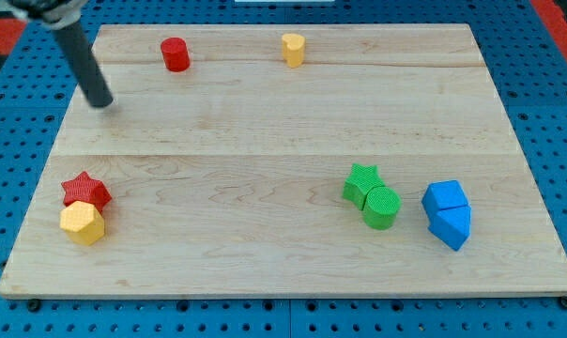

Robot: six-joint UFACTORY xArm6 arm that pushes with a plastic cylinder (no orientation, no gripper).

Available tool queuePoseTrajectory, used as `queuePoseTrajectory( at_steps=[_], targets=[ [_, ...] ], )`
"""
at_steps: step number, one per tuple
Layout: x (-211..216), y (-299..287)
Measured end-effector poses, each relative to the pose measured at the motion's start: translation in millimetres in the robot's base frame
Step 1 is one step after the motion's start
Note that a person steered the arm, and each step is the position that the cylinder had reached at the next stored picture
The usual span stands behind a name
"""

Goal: Push the red circle towards the red star

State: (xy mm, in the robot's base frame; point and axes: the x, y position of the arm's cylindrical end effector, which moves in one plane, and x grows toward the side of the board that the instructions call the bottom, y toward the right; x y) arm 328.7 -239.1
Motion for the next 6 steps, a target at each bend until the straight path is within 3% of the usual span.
queuePoseTrajectory(
  at_steps=[1,2,5,6],
  targets=[
    [-75,25],
    [-108,100],
    [-23,81],
    [-27,60]
  ],
)
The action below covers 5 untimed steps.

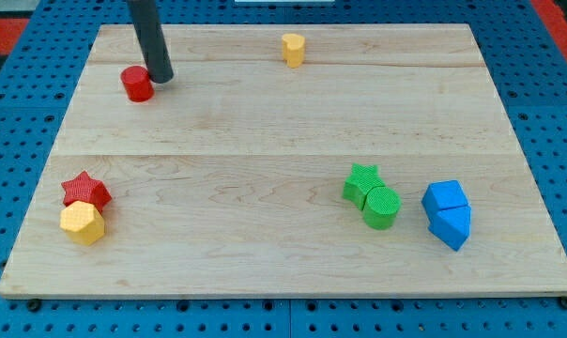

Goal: Push the red circle towards the red star

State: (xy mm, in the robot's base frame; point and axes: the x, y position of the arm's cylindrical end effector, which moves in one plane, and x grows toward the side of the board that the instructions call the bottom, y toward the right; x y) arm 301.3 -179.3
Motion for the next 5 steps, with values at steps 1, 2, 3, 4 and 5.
queuePoseTrajectory(
  at_steps=[1,2,3,4,5],
  targets=[
    [-10,-20],
    [8,-22],
    [45,-22],
    [79,-25],
    [64,-37]
  ],
)
